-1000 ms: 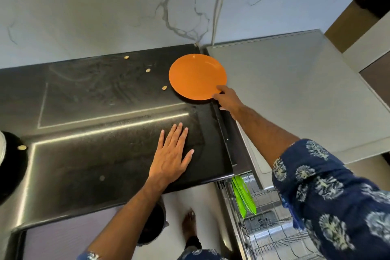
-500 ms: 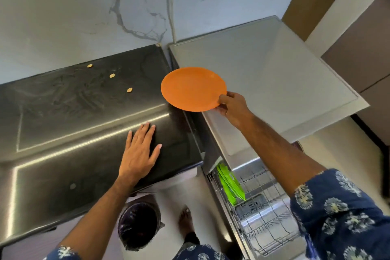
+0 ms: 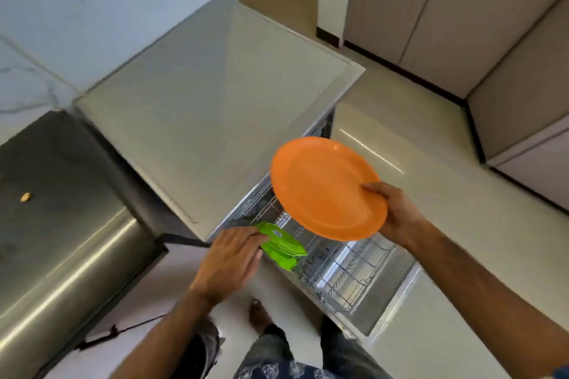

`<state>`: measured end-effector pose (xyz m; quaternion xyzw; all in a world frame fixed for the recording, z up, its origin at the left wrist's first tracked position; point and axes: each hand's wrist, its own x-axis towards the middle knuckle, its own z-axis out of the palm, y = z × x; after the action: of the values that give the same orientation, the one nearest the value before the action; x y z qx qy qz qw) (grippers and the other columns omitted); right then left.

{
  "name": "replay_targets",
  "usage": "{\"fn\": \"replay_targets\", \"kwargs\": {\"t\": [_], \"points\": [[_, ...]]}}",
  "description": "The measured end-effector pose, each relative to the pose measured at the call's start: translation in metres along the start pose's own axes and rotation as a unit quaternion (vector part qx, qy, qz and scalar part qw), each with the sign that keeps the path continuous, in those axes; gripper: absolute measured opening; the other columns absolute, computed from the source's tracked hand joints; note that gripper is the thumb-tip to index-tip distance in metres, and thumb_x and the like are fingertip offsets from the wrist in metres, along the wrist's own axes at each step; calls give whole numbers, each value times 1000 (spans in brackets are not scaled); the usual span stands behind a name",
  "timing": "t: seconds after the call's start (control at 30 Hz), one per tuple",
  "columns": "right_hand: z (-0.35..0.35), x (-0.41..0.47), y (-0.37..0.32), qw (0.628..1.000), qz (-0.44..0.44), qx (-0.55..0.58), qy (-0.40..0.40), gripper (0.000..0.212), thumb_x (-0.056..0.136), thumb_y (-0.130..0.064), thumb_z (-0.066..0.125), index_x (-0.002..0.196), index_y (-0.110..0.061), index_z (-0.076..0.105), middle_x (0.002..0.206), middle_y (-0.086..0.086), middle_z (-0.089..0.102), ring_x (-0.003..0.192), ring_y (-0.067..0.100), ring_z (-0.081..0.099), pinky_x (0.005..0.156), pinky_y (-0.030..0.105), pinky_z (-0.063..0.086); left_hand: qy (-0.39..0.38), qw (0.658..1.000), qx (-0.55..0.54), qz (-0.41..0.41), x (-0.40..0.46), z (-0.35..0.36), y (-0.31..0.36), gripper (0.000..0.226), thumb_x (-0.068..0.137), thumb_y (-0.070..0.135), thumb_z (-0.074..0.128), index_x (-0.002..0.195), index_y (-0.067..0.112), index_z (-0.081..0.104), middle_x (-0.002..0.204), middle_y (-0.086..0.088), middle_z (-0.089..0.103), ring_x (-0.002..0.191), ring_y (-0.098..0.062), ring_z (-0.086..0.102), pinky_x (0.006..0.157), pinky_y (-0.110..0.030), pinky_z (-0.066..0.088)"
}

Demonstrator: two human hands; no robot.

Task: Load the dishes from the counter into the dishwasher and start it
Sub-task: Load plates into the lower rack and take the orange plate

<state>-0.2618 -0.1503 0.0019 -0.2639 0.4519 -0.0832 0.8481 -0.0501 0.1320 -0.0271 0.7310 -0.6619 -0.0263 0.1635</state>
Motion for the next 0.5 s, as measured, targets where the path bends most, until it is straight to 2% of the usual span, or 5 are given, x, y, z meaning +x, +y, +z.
{"fn": "replay_targets", "kwargs": {"t": [0.07,0.17,0.3,0.4,0.5], "points": [[-51,2,-3,998,-10,24,52,42,91,-18,59,131,-11,52,118,16,70,99,37,70,71,44,60,-83,996,-23,28,31,41,16,27,97,25,50,122,20,56,118,-1,57,105,-22,58,85,-39,48],[-113,24,5,995,-26,4,95,51,90,-12,60,139,-10,46,123,14,67,105,35,67,73,42,60,-187,981,-48,-12,67,104,18,30,94,26,49,124,24,53,121,4,51,109,-18,54,89,-38,48],[-168,87,25,968,-63,-181,161,52,97,-5,52,145,-19,40,128,7,59,105,28,61,77,42,55,-256,962,-46,-84,103,207,-8,43,90,41,46,126,18,52,122,1,52,106,-20,56,89,-42,50],[-191,154,41,869,-149,-435,183,42,98,-4,43,137,-19,47,112,10,61,98,30,61,73,33,43,-306,944,-1,-125,124,293,-39,59,86,43,66,131,8,51,126,-10,54,113,-31,56,93,-42,49],[-196,223,61,774,-222,-565,179,40,91,-24,36,128,-17,51,99,16,66,87,36,64,67,34,44,-343,925,38,-158,145,371,-75,86,84,54,68,146,3,36,143,-19,44,131,-35,44,107,-43,40]]}}
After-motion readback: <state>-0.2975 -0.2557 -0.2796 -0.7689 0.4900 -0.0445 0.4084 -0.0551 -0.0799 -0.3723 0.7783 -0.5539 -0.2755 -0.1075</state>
